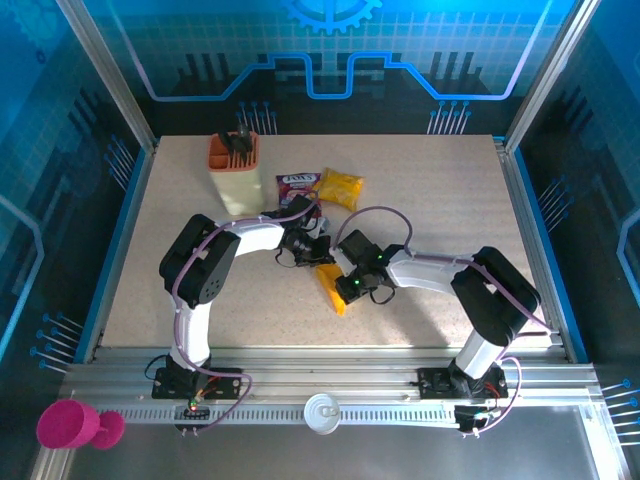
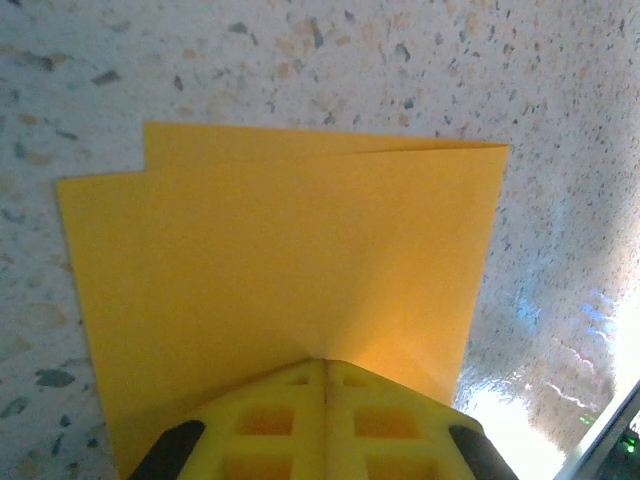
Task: Fold a paper plane with a square sheet of paper (pick it up from the middle)
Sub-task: Third fold the triangle at the center of the table.
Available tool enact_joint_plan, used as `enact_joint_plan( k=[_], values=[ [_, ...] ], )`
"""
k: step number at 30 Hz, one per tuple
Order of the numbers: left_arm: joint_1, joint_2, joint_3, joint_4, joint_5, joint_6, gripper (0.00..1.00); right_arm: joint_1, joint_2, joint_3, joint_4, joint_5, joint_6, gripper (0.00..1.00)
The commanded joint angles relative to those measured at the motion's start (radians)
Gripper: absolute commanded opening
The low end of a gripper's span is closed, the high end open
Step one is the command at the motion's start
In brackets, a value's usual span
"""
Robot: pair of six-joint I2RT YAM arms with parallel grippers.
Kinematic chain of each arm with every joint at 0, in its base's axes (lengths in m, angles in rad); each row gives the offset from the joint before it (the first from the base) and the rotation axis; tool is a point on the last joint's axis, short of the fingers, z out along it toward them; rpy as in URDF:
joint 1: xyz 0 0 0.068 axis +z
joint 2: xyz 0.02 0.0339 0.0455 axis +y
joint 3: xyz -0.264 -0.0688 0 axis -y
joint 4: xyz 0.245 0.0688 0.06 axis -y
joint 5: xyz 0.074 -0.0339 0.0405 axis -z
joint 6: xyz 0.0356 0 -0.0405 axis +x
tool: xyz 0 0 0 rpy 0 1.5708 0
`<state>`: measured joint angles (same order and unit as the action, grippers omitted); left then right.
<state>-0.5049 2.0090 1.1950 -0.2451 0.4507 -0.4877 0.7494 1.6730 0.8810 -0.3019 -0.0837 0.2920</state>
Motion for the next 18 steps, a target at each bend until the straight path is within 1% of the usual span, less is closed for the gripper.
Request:
enact_joint_plan(
  k=[1,10,12,18],
  values=[
    [0.000,0.013,-0.038,-0.036,-0.035,0.012,0.00,-0.010,-0.026,-0.022,-0.017,-0.010,0.023,0.00],
    [0.000,0.016,-0.050,-0.028,-0.035,0.011,0.00,-0.010,-0.009,-0.007,-0.016,-0.003,0.023,0.00],
    [-0.001,0.016,-0.051,-0.025,-0.034,0.009,0.00,-0.010,-0.009,0.027,-0.020,0.001,0.021,0.00],
    [-0.001,0.019,-0.049,-0.025,-0.033,0.011,0.00,-0.018,0.010,0.056,-0.028,0.010,0.013,0.00]
  ],
)
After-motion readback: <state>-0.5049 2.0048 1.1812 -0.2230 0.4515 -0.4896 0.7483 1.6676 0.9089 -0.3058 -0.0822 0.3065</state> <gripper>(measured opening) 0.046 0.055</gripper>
